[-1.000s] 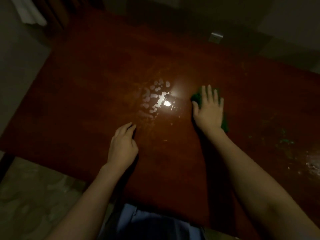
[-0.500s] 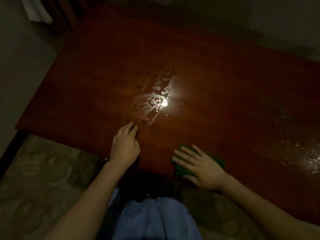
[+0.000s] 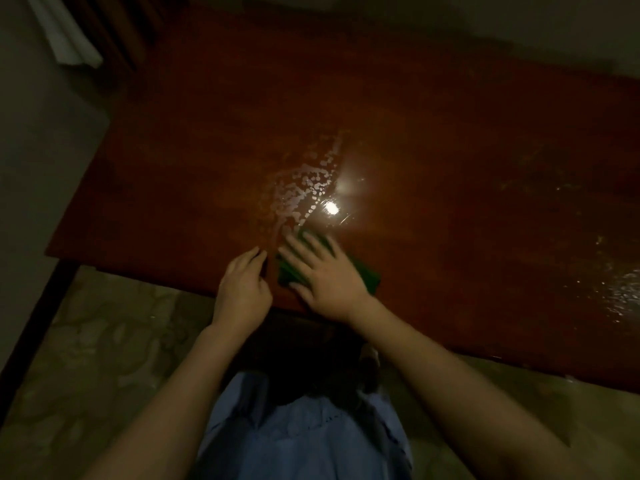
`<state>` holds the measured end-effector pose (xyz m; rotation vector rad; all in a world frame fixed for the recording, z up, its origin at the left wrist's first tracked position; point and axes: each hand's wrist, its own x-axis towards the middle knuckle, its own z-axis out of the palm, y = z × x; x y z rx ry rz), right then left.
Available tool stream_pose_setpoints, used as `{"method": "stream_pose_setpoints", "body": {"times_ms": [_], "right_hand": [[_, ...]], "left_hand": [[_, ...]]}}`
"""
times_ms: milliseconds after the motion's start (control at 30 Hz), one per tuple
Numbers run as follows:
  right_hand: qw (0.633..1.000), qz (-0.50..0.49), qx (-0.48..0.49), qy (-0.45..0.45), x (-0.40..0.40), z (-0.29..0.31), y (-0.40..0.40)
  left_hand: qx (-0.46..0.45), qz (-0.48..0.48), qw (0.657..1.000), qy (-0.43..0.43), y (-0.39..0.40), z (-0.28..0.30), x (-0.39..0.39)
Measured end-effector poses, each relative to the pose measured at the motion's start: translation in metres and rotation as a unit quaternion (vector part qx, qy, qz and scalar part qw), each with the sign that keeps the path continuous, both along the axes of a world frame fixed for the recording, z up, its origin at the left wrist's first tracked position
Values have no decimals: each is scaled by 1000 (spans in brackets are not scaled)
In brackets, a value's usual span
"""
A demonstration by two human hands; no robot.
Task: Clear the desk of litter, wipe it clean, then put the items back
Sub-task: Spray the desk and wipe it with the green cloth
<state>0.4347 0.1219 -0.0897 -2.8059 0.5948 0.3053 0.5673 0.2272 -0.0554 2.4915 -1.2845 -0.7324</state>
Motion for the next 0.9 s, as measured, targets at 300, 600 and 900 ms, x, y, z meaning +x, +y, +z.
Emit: {"method": "stream_pose_setpoints", "body": {"times_ms": [300, 600, 900], "right_hand": [[998, 26, -46, 26, -185, -10, 9], [928, -371, -24, 37, -107, 4, -129], [999, -32, 12, 18, -121, -4, -43]], "left_hand": [[-10, -35, 999, 40, -52, 11, -57], [-2, -45, 998, 45, -74, 10, -80], [-5, -24, 999, 46, -128, 12, -87]]}}
